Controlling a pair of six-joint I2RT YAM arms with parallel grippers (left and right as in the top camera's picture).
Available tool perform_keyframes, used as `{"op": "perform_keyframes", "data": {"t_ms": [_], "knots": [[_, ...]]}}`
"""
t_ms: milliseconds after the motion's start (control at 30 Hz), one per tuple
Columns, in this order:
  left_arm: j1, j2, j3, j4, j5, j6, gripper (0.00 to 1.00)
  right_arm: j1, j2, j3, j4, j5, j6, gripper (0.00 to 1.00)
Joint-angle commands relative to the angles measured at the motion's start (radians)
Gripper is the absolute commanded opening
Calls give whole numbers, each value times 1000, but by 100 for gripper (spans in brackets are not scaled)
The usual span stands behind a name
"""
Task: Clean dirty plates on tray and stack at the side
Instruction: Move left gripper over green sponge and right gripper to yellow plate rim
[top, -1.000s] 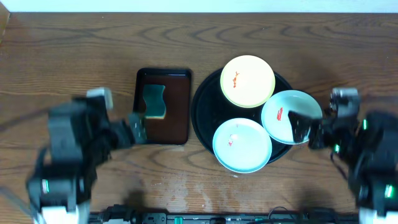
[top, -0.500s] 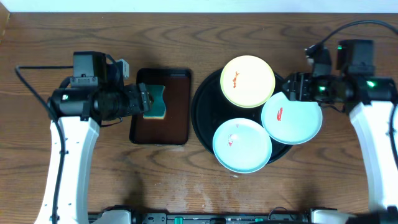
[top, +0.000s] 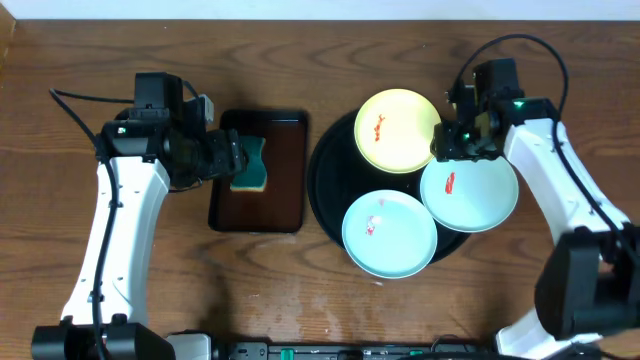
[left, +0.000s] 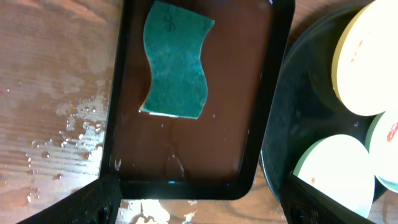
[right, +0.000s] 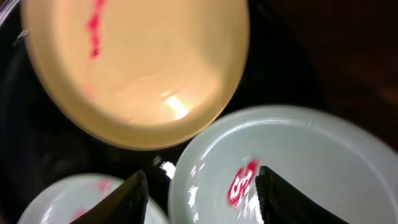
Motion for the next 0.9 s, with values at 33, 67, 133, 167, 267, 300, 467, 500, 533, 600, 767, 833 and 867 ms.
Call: {"op": "perform_keyframes", "data": {"t_ms": [33, 67, 133, 167, 267, 300, 467, 500, 533, 600, 767, 833, 867], "knots": [[4, 6, 14, 16, -10, 13, 82, 5, 47, 14, 73, 56, 1, 51], [4, 6, 14, 16, -10, 13, 82, 5, 57, 14, 98, 56, 3, 50], [4, 6, 14, 16, -10, 13, 82, 5, 74, 14, 139, 56, 3, 40], [4, 6, 14, 15, -10, 13, 82, 5, 80, 14, 158, 56, 3, 36], [4, 6, 14, 13, -10, 13, 82, 5, 103, 14, 189, 60, 23, 33], [4, 6, 14, 13, -10, 13, 82, 5, 112, 14, 196, 60, 23, 33], [4, 6, 9, 13, -10, 13, 82, 5, 171, 14, 236, 113, 22, 36], [4, 6, 9, 13, -10, 13, 82, 5, 182, 14, 245, 116, 22, 36], [4, 6, 9, 13, -10, 13, 82, 5, 194, 14, 251, 115, 22, 35], [4, 6, 9, 13, -10, 13, 82, 5, 212, 14, 258, 113, 22, 29], [4, 6, 9, 13, -10, 13, 82, 5, 241, 14, 275, 112, 22, 24], [4, 6, 9, 13, -10, 13, 82, 5, 241, 14, 278, 111, 22, 22], [4, 6, 9, 13, -10, 13, 82, 5, 241, 14, 279, 111, 22, 22]]}}
